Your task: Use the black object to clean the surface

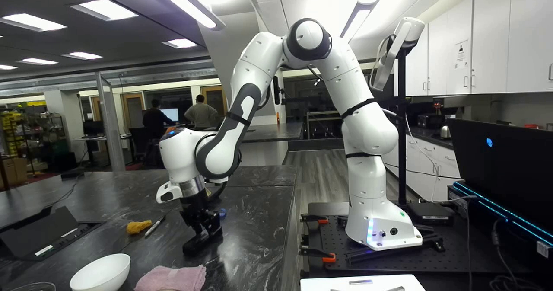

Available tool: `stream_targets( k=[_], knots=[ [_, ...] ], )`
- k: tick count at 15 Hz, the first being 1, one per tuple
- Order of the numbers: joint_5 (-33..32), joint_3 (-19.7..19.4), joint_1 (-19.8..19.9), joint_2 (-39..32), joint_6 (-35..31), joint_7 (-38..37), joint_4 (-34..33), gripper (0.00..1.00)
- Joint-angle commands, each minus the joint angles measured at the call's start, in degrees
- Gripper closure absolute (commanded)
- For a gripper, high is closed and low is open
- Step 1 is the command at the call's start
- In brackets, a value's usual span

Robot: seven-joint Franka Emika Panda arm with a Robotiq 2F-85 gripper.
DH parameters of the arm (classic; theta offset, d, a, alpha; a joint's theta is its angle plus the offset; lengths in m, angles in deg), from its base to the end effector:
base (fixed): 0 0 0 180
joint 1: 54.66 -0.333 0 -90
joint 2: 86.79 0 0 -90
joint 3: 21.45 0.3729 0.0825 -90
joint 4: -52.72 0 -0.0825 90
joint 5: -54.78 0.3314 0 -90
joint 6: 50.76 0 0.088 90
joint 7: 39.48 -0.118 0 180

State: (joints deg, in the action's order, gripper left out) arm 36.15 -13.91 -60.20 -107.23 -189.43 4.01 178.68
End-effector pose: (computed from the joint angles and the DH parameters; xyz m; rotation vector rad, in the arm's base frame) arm 0.5192 0.1140 0.2962 2.4559 1.7546 -0.2431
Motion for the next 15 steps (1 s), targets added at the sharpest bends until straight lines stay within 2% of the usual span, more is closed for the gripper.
stream_targets(
  k=[1, 8, 15],
  knots=[
    [-0.7, 1.2, -1.0, -2.6, 0.4, -0.4, -2.9, 0.71],
    [-2.4, 0.8, -2.4, -6.1, 2.5, -1.3, -7.7, 0.71],
    [-2.5, -1.0, -2.4, -12.1, 6.3, -3.9, -17.1, 0.71]
  ],
)
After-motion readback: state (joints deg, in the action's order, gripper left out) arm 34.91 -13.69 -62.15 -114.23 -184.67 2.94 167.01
